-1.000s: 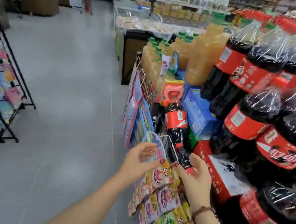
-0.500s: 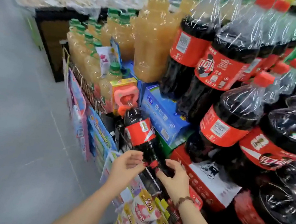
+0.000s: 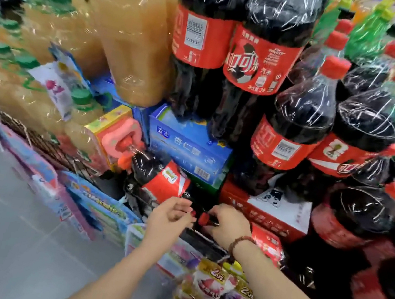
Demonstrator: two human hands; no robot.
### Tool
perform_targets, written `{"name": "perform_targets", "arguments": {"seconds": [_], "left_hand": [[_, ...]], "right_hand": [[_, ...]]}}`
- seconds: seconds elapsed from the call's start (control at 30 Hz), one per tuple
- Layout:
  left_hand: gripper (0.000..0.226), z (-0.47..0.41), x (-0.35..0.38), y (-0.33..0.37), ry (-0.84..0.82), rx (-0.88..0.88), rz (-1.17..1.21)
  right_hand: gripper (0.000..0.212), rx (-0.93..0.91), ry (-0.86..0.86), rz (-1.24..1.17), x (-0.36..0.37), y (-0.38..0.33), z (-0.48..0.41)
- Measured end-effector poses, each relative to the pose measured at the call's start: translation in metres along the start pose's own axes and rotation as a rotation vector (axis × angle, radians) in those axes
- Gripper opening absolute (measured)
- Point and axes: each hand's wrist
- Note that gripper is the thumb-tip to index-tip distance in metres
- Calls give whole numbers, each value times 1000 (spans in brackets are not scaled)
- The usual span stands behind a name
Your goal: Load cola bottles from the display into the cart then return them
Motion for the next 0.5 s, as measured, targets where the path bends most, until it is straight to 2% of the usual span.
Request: {"name": "perform_targets", "arguments": {"seconds": [0.23,0.43,0.5], "left_hand": [[34,-13,-1,7,-120,74,-69],[71,-14,29,21,-448,199,-146],[76,-13,49,33,-531,226,-176]], "right_hand": [[31,-62,139,-123,-27,-3,22],[33,-111,237,-285,-68,7,43],[32,-128,244,-333,-77,14,50]]}}
Point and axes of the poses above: each hand's wrist, its own z-axis away from the middle knuckle, its own x-axis out of the palm, y = z × x, and after that the axes turned 14 degrees about -z, right-handed
